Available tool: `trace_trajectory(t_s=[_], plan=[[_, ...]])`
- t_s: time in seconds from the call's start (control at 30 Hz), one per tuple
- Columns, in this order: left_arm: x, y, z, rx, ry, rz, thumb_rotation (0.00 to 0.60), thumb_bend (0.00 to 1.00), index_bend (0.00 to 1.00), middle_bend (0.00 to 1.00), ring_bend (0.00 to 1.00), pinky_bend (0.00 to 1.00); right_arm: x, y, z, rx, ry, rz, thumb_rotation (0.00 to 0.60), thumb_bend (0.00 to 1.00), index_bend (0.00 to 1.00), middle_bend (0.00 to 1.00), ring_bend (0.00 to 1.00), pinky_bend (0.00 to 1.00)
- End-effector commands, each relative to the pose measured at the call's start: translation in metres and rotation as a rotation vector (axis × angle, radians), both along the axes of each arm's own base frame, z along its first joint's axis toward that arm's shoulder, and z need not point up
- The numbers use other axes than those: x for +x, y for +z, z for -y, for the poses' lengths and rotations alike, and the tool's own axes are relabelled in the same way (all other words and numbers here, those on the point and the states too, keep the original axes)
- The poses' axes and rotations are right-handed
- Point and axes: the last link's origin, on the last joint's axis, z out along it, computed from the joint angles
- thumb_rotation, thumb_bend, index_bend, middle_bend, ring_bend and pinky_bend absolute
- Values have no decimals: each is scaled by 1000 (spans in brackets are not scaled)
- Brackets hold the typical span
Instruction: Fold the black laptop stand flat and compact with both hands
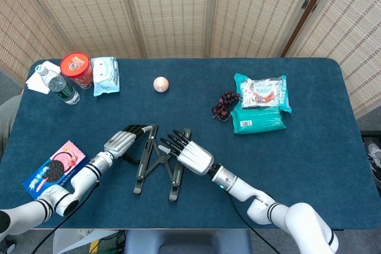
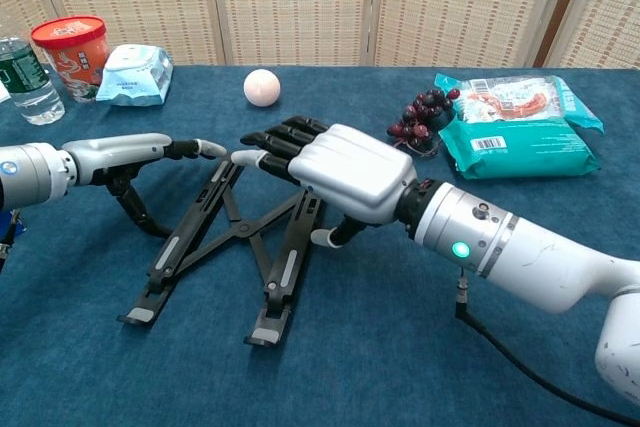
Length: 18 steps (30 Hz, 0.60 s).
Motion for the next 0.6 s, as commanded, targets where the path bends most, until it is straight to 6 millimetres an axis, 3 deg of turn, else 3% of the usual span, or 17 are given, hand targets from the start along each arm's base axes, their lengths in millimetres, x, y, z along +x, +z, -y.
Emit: trace_trajectory(t_s=[0.03,0.6], plan=[[1,0,0,-5,9,10,600,126,0,70,0,0,2,-1,0,-4,0,8,600,135,0,0,0,6],[3,2,2,-61,51,49,600,126,0,71,0,0,7,-5,7,-15,-3,20,600,134,0,0,0,0]])
